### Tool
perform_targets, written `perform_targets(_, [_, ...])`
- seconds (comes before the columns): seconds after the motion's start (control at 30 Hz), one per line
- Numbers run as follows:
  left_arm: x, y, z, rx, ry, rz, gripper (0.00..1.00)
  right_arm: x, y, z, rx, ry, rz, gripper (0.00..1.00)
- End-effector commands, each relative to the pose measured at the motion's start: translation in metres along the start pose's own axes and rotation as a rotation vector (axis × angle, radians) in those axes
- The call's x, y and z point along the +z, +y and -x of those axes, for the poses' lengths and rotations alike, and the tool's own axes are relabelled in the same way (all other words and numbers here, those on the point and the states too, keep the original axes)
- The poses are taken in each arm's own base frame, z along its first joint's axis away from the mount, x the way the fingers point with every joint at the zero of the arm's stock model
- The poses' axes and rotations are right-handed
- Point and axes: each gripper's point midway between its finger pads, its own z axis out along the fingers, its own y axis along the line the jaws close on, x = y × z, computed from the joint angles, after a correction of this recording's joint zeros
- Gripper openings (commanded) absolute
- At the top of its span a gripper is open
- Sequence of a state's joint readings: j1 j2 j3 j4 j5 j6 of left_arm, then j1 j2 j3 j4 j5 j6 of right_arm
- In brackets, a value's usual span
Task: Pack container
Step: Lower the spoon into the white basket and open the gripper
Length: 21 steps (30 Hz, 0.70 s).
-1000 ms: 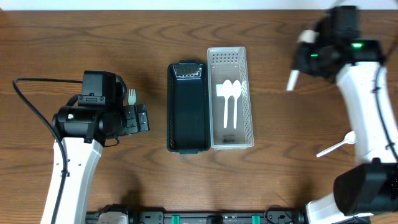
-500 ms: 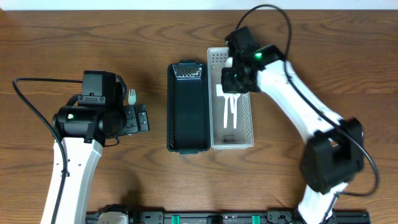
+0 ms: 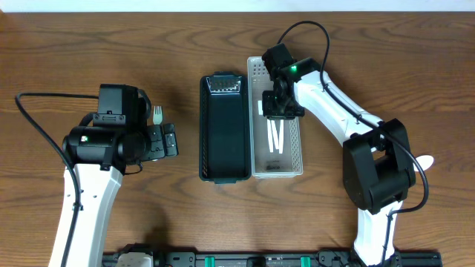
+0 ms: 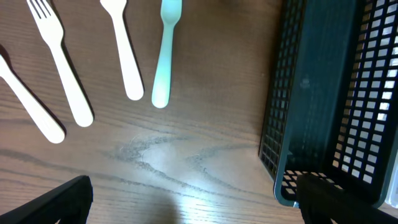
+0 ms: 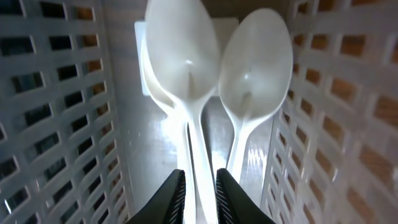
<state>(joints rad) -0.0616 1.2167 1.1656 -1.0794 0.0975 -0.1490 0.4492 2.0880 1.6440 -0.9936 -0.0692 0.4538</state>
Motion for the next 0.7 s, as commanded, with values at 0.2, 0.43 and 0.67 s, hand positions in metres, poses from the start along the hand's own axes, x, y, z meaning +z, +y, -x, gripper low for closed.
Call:
perform_targets(0.2, [-0.004,0.001,0.005,0.02,-0.018,0.01,0.98,-0.158,-0.026,0.068,0.096,-0.328,-0.058,0.24])
perform_targets(0.43, [-0.004,0.001,0.005,0.02,-0.018,0.01,0.98,-0.254,-0.164,0.038,0.634,-0.433,-0.105,0.36])
perform_targets(0.67, [-0.004,0.001,0.006,0.021,-0.024,0.009,0.98,-0.255,-0.267,-0.02,0.978,-0.289,-0.191,0.41])
